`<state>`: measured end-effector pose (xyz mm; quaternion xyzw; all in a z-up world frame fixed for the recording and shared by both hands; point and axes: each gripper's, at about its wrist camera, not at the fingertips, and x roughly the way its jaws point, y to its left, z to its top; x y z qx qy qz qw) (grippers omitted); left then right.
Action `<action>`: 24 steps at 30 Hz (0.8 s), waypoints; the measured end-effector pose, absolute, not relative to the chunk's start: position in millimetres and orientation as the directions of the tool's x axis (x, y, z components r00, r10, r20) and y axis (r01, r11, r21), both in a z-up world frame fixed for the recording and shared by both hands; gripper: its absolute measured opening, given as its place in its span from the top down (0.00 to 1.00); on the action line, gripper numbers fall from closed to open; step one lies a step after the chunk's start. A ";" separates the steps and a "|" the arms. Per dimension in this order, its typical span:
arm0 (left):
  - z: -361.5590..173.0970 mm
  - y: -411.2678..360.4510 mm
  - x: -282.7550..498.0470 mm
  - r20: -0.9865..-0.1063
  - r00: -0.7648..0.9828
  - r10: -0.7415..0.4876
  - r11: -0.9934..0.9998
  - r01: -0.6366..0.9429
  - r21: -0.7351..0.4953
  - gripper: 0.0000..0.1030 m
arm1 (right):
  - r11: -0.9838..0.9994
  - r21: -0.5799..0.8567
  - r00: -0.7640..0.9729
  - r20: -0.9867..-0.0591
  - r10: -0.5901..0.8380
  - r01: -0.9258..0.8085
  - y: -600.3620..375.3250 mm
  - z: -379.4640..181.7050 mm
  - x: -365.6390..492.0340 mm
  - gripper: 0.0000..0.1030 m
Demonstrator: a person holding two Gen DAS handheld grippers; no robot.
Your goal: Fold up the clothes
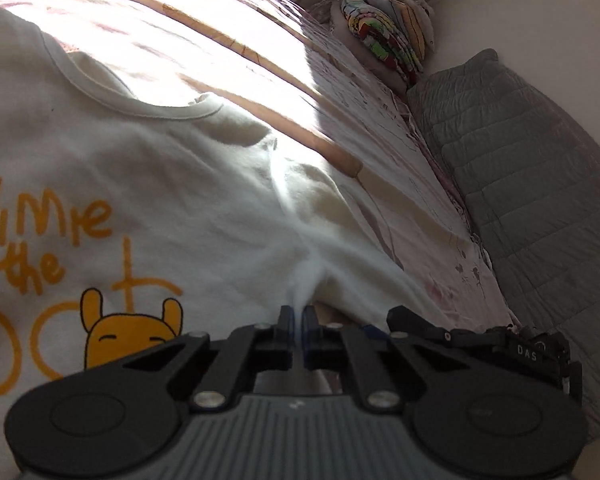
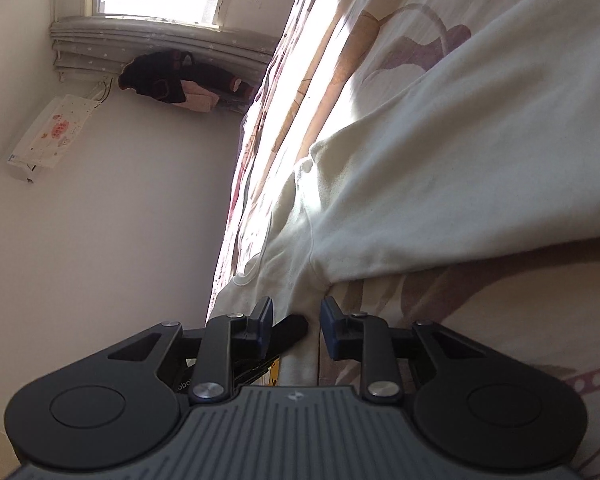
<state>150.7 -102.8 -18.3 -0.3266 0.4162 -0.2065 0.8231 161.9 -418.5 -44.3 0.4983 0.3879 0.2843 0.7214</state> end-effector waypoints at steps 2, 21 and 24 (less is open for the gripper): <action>-31.4 -90.9 150.0 -0.490 0.570 -0.659 0.598 0.003 -0.801 0.97 | 0.342 0.940 0.539 -0.277 0.795 -0.021 -414.5 -41.7 161.1 0.71; -70.0 -84.0 133.8 -0.201 0.609 -0.767 0.151 -0.134 -0.979 0.97 | 0.202 0.976 0.560 -0.214 0.800 0.083 -369.0 -51.3 175.3 0.68; -67.3 -85.2 134.2 -0.212 0.610 -0.764 0.174 -0.121 -0.977 0.97 | 0.202 0.975 0.572 -0.220 0.791 0.094 -368.8 -51.8 171.6 0.73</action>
